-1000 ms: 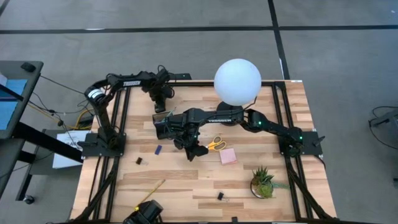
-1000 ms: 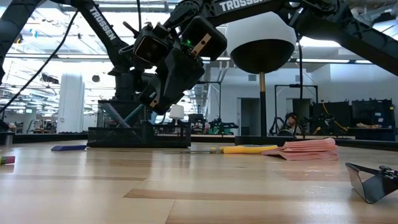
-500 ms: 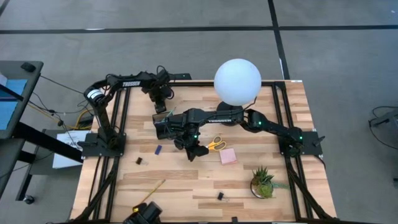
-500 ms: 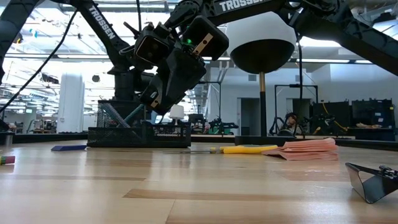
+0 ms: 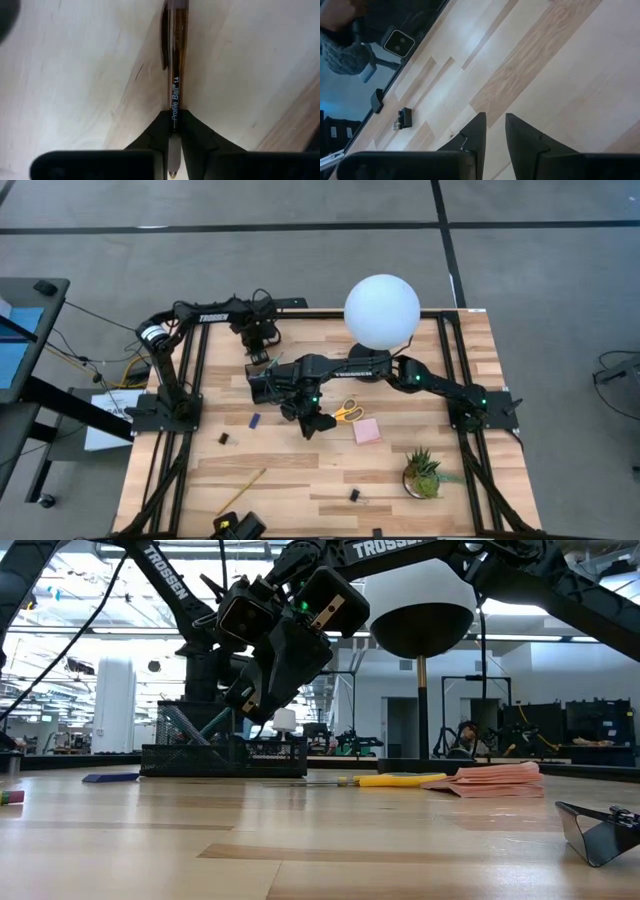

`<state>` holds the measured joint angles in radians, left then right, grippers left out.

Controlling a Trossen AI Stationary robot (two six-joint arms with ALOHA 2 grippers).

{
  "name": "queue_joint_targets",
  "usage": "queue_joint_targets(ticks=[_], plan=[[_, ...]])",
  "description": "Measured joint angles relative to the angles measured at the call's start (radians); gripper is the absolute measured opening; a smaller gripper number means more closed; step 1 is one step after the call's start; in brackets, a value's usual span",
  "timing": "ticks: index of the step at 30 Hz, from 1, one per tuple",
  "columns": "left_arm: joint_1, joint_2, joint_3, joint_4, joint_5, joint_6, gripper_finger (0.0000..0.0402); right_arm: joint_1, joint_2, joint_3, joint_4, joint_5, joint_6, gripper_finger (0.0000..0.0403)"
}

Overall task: Pick and place office supplies into organizer
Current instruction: Put the brown pen into the black desk organizer

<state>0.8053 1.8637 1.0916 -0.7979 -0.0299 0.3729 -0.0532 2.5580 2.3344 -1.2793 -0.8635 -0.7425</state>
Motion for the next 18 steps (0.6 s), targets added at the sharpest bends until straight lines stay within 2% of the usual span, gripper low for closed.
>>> queue_joint_targets(ticks=[3, 9, 13, 18], plan=[[-0.018, 0.000, 0.000, 0.000, -0.017, 0.004, 0.0018, 0.000, 0.000, 0.000, -0.003, 0.000, 0.000, 0.0066], [-0.049, -0.047, -0.009, -0.017, -0.122, -0.036, 0.0012, 0.000, 0.000, 0.000, -0.009, 0.000, 0.000, 0.0066], [-0.045, -0.136, -0.008, -0.046, -0.114, -0.045, 0.0012, 0.000, 0.000, 0.000, -0.032, -0.003, 0.000, 0.0066], [-0.046, -0.265, -0.009, -0.111, -0.163, -0.054, 0.0012, 0.000, 0.000, 0.000, -0.043, -0.003, 0.001, 0.0066]])
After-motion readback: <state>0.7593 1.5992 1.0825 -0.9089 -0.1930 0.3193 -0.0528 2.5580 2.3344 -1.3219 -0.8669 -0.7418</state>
